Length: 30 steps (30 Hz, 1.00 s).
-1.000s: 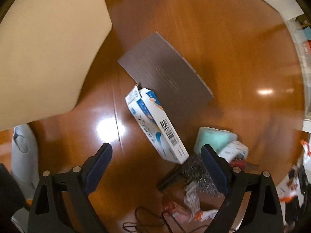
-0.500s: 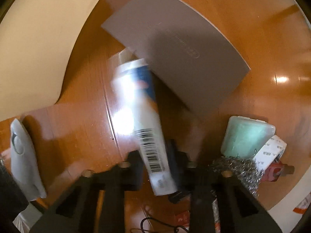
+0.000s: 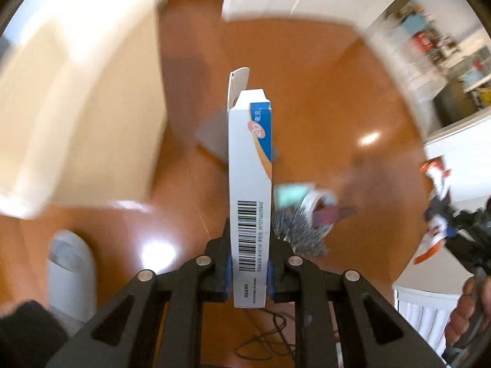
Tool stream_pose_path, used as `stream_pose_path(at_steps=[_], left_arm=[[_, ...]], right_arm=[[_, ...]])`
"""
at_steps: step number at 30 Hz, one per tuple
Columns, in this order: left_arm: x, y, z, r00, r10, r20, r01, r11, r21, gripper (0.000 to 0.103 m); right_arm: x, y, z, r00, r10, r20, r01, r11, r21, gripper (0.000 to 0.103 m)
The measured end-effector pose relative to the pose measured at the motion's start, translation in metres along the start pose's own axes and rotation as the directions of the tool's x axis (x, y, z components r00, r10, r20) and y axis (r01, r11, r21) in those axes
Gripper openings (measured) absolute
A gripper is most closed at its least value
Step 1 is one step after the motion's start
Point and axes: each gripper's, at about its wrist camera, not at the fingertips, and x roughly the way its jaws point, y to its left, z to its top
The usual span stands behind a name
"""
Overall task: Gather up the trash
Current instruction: 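Drop the medicine box into the wastebasket with the left tool while the right tool drops the wrapper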
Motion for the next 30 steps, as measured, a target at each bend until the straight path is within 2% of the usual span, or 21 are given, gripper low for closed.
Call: stream_pose_path(at_steps=[3, 6, 9, 12, 13, 15, 16, 17, 19, 21, 25, 28, 30], left_arm=[[-0.065, 0.032, 0.023, 0.995, -0.003, 0.095, 0.005, 1.0, -0.018, 0.016], [-0.111, 0.073, 0.052, 0.989, 0.002, 0.149, 0.009, 0.997, -0.071, 0.016], [-0.117, 0.107, 0.075, 0.99, 0.043, 0.136, -0.03, 0.994, -0.101, 0.016], [-0.105, 0.137, 0.081, 0.989, 0.087, 0.117, -0.08, 0.994, -0.07, 0.017], [-0.1, 0.145, 0.081, 0.987, 0.122, 0.103, -0.115, 0.991, -0.066, 0.02], [-0.094, 0.16, 0.078, 0.987, 0.144, 0.073, -0.136, 0.985, -0.106, 0.04], [-0.1, 0.165, 0.08, 0.989, 0.13, 0.063, -0.122, 0.985, -0.122, 0.074], [-0.106, 0.171, 0.082, 0.992, 0.115, 0.058, -0.107, 0.985, -0.132, 0.099], [-0.119, 0.178, 0.081, 0.99, 0.119, 0.075, -0.108, 0.984, -0.139, 0.1], [-0.139, 0.181, 0.085, 0.983, 0.163, 0.083, -0.152, 0.981, -0.12, 0.1], [-0.187, 0.193, 0.082, 0.965, 0.212, 0.152, -0.203, 0.977, -0.067, 0.1], [-0.217, 0.217, 0.075, 0.95, 0.247, 0.191, -0.234, 0.968, -0.089, 0.1], [-0.232, 0.233, 0.068, 0.947, 0.257, 0.193, -0.236, 0.964, -0.126, 0.101]], right_arm=[[-0.036, 0.039, -0.019, 1.0, 0.028, 0.0, -0.028, 0.999, -0.032, 0.03], [-0.073, 0.077, -0.039, 0.997, 0.069, 0.021, -0.068, 0.996, -0.05, 0.03], [-0.1, 0.114, -0.059, 0.996, 0.081, 0.034, -0.078, 0.993, -0.09, 0.03], [-0.112, 0.148, -0.072, 0.998, 0.061, 0.033, -0.056, 0.99, -0.13, 0.03], [-0.115, 0.157, -0.077, 0.998, 0.054, 0.034, -0.048, 0.989, -0.139, 0.03], [-0.116, 0.173, -0.088, 0.999, 0.033, 0.032, -0.028, 0.988, -0.151, 0.03], [-0.116, 0.177, -0.091, 0.999, 0.027, 0.031, -0.022, 0.988, -0.151, 0.03], [-0.113, 0.183, -0.094, 0.999, 0.024, 0.026, -0.02, 0.99, -0.142, 0.03], [-0.105, 0.195, -0.101, 1.0, 0.012, 0.02, -0.009, 0.992, -0.129, 0.03], [-0.092, 0.21, -0.108, 1.0, 0.002, 0.017, 0.0, 0.99, -0.142, 0.03], [-0.052, 0.267, -0.118, 1.0, 0.007, 0.01, -0.005, 0.978, -0.208, 0.03], [-0.012, 0.313, -0.123, 1.0, 0.03, 0.006, -0.027, 0.965, -0.261, 0.03], [0.022, 0.342, -0.126, 0.999, 0.036, -0.002, -0.035, 0.959, -0.28, 0.031]])
